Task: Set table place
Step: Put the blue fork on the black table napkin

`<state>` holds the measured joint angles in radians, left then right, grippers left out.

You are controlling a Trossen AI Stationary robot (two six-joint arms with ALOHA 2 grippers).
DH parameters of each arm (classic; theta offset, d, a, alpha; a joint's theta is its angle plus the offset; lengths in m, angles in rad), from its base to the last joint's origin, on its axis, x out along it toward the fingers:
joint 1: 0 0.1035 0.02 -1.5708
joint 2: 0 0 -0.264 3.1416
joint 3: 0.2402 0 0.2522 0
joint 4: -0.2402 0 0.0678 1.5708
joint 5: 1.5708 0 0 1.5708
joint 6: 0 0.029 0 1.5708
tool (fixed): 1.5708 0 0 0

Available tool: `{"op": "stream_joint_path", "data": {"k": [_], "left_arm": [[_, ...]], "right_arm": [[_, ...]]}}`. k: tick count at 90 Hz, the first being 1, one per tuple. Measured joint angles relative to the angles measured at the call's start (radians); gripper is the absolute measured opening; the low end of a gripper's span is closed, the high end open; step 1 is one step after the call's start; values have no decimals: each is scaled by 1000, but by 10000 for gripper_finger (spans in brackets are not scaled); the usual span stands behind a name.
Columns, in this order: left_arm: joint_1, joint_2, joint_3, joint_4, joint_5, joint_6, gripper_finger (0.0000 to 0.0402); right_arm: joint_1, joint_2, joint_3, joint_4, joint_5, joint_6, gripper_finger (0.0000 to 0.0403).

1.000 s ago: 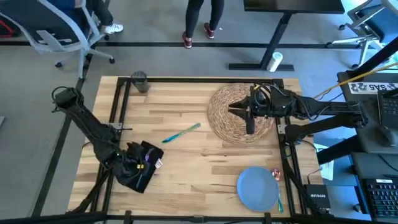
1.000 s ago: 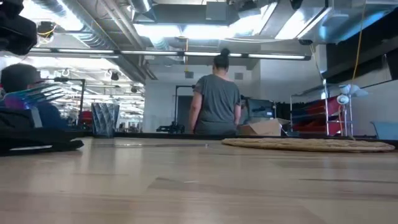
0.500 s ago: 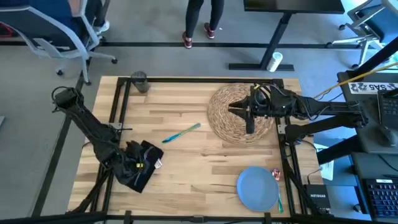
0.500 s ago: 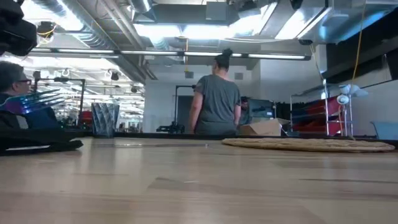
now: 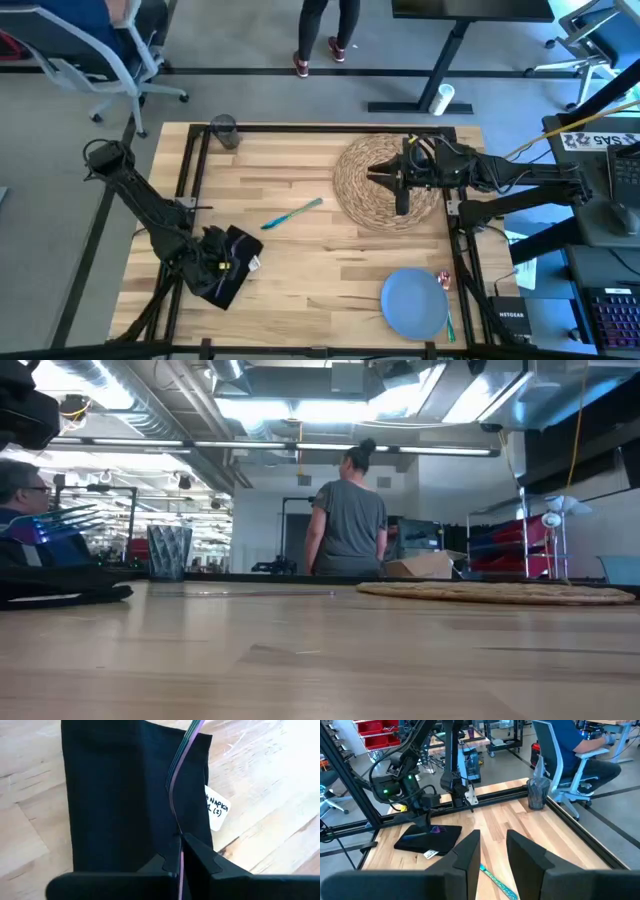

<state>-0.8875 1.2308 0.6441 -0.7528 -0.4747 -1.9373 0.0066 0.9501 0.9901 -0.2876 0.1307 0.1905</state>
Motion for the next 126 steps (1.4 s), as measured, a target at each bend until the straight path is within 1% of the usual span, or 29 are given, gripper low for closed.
{"op": "stream_joint_path", "data": {"k": [39, 108, 116, 126], "left_arm": [[0, 0, 0, 1, 0, 26, 0], [0, 0, 0, 5, 0, 10, 0], [0, 0, 0, 5, 0, -4, 11], [0, 0, 0, 5, 0, -23, 41]], "right_arm": [[0, 0, 0, 0, 0, 0, 83], [0, 0, 0, 0, 0, -1, 83], [0, 0, 0, 0, 0, -1, 83], [0, 0, 0, 0, 0, -1, 83]]}}
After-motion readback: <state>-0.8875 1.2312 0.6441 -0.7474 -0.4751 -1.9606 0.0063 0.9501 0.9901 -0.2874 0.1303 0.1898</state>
